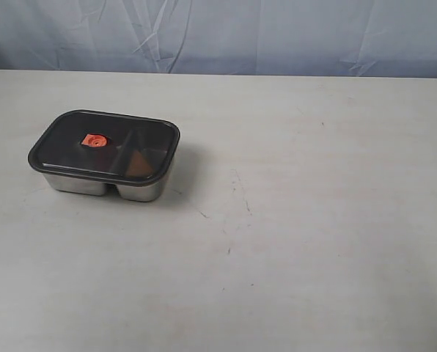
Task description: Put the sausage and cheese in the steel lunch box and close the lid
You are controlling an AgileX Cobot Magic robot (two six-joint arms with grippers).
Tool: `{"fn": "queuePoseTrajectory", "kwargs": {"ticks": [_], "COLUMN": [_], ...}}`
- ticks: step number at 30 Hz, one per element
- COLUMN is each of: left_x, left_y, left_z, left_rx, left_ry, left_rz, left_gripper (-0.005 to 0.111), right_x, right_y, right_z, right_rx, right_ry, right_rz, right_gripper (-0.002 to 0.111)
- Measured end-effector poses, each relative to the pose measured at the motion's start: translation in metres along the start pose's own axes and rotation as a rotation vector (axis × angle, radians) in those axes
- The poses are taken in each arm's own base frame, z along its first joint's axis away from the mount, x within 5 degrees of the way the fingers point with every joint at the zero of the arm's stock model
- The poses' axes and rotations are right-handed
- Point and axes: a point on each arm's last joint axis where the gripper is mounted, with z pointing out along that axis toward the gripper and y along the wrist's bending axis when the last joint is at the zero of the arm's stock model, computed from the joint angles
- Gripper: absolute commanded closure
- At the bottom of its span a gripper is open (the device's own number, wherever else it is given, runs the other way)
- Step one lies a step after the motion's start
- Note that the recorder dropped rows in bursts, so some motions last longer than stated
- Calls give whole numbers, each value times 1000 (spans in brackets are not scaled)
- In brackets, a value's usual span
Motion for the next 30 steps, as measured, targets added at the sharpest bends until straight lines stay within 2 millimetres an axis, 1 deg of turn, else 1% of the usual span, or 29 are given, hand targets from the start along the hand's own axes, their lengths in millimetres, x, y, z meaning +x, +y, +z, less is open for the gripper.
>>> {"fn": "queuePoseTrajectory", "kwargs": {"ticks": [14, 30], "left_x": [0, 0], "left_y": [0, 0], "left_z": [0, 0], "left_rx": [0, 0], "left_ry": [0, 0], "left_rz": [0, 0], "left_gripper": [107, 107], "right_x": [25, 25], "right_y": [-4, -4], "right_z": [0, 0], "right_rx": [-5, -18], "right_ry": [-35, -49], "right_rz": [-10, 11], "right_gripper": [109, 109]}}
